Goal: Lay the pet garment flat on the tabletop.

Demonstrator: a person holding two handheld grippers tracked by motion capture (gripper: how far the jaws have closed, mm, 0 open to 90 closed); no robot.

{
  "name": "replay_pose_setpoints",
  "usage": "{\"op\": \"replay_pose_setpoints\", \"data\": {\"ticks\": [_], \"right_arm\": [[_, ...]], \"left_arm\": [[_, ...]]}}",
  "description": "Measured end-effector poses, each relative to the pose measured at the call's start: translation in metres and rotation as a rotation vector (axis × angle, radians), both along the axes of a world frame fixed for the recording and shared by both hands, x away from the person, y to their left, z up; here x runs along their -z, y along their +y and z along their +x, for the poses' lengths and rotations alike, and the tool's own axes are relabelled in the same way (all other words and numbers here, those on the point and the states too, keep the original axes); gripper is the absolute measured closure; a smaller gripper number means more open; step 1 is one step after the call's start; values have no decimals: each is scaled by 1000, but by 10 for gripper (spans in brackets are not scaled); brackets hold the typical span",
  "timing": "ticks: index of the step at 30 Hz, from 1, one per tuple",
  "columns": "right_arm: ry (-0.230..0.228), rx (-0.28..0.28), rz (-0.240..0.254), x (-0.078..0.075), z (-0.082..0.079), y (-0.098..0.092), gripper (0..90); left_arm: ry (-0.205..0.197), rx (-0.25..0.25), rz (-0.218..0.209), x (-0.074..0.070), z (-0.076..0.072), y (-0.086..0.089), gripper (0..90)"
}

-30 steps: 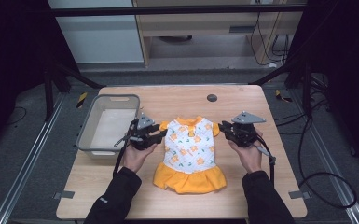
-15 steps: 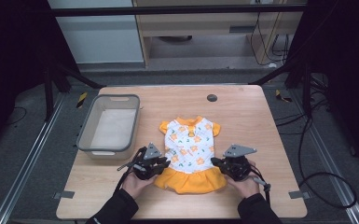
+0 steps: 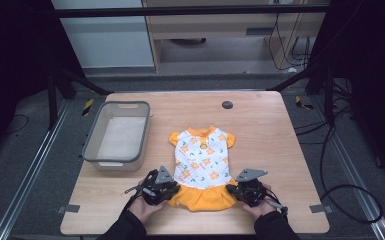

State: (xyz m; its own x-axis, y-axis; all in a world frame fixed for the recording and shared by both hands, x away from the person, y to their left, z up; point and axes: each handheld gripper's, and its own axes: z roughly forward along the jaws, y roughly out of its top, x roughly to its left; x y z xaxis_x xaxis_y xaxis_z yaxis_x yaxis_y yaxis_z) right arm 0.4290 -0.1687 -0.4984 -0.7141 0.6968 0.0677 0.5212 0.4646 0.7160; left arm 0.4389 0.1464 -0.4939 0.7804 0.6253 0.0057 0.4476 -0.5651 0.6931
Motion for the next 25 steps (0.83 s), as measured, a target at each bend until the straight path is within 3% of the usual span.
{"op": "replay_pose_setpoints", "data": {"ticks": [3,7,10,13,16,17,21,25], "right_arm": [[1,0,-7,0,-2,-1,896],[-6,-2,22,-3,-2,-3,834],[-52,20,44,-9,-2,-8,781],[-97,59,72,-14,-2,-16,721],[-146,118,99,-20,-3,-31,624],[-146,118,99,-20,-3,-31,624],[-188,216,82,-21,-4,-54,470],[-206,283,73,-19,-4,-71,392]], "left_arm": [[-6,-1,4,-1,-2,-1,759],[-12,-13,-12,-3,-3,1,660],[-53,-37,-74,-11,-7,8,564],[-87,-57,-98,-16,-12,16,492],[-91,-93,-139,-20,-18,32,426],[-91,-93,-139,-20,-18,32,390],[-89,-126,-168,-21,-26,49,348],[-85,-152,-179,-20,-30,63,320]]}}
